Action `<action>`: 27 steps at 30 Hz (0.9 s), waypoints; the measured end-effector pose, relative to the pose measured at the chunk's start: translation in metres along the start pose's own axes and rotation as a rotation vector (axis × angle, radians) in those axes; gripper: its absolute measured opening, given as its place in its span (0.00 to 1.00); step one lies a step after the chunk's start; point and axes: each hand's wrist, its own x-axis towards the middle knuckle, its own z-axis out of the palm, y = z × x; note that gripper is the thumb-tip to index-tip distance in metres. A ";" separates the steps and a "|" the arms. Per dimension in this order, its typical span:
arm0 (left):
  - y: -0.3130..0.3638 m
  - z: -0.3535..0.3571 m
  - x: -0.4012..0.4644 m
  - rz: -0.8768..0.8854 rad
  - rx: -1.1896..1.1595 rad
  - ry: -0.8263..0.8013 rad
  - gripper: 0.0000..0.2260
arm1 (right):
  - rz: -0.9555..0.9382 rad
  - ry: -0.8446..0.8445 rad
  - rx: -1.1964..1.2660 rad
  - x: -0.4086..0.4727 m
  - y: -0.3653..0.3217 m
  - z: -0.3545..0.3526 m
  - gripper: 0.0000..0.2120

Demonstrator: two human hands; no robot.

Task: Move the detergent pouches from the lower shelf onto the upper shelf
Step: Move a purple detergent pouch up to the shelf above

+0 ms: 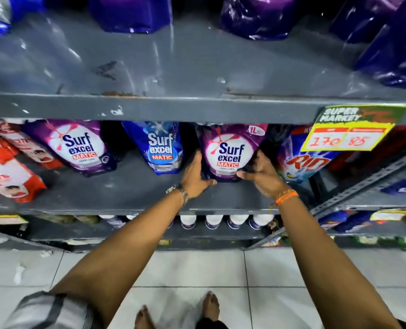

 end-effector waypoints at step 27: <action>-0.116 -0.191 -0.163 -0.205 -0.077 0.256 0.42 | -0.085 -0.160 -0.125 -0.016 0.013 0.263 0.23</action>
